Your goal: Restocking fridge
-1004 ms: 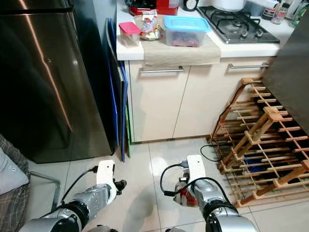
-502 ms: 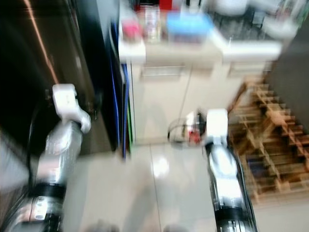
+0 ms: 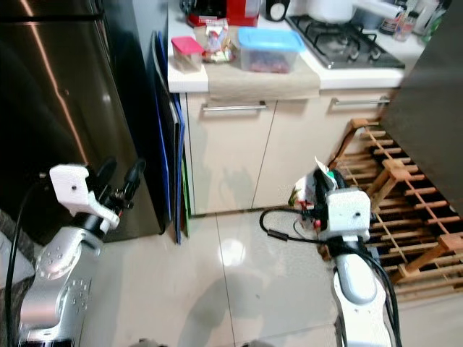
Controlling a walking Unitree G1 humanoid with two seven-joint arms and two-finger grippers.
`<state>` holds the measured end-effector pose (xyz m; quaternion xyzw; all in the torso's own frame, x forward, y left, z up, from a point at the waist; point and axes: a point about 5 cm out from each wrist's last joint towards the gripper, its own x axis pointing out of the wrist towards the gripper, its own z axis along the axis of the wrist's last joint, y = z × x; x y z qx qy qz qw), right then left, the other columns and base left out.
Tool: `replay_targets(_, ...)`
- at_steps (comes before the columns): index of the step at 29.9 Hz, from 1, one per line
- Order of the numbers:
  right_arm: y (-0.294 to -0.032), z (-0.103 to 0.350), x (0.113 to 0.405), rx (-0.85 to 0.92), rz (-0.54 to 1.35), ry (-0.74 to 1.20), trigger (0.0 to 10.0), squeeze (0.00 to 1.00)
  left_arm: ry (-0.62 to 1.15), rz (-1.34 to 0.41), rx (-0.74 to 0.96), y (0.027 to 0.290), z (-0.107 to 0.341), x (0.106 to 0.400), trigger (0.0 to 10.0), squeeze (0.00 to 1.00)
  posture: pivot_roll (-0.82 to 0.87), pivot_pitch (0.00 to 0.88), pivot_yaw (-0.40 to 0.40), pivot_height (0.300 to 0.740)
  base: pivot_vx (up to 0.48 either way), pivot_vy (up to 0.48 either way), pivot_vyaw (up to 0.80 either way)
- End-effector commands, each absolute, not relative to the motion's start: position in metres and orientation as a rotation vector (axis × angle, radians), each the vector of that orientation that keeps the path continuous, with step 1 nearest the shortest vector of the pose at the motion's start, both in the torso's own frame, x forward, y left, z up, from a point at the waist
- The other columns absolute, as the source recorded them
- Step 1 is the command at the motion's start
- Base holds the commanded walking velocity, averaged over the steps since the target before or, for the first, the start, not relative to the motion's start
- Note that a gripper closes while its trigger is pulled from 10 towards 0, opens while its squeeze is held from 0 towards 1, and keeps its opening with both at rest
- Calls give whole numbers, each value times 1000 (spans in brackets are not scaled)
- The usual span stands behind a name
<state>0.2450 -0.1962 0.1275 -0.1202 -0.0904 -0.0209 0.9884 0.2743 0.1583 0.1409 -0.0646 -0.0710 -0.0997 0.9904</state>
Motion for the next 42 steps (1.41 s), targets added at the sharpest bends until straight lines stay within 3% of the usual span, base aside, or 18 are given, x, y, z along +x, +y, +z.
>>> replay_targets(1, -194, 127, 251, -239, -53, -167, 10000, 0, -121, -225, -111, 150, 139, 280, 10000, 0, -77, 0, -5, 740, 0, -480, -781)
replay_targets(7, -189, 124, 262, -220, -27, -127, 10000, 0, -81, -321, -122, 129, 137, 292, 10000, 0, -94, 0, 7, 740, 0, -477, -752)
replay_targets(9, -186, 120, 263, -211, -22, -108, 10000, 0, -20, -462, -111, 108, 125, 295, 10000, 0, -95, 0, 10, 740, 0, -236, -753)
replay_targets(12, -182, 111, 265, -204, -17, -71, 10000, 0, 63, -425, -195, 99, 113, 309, 10000, 0, -113, 0, 15, 740, 0, 0, -756)
replay_targets(25, -196, 114, 267, -224, -93, -91, 10000, 0, -1, -398, -170, 112, 123, 325, 10000, 0, -136, 0, 32, 740, 0, 0, -757)
replay_targets(31, -200, 110, 267, -198, -109, -76, 10000, 0, -5, -433, -142, 108, 120, 318, 10000, 0, -132, 0, 30, 740, 0, 0, -756)
replay_targets(42, -194, 101, 263, -200, -60, -46, 10000, 0, -47, -431, -197, 109, 124, 320, 10000, 0, -134, 0, 26, 740, 0, 0, -762)
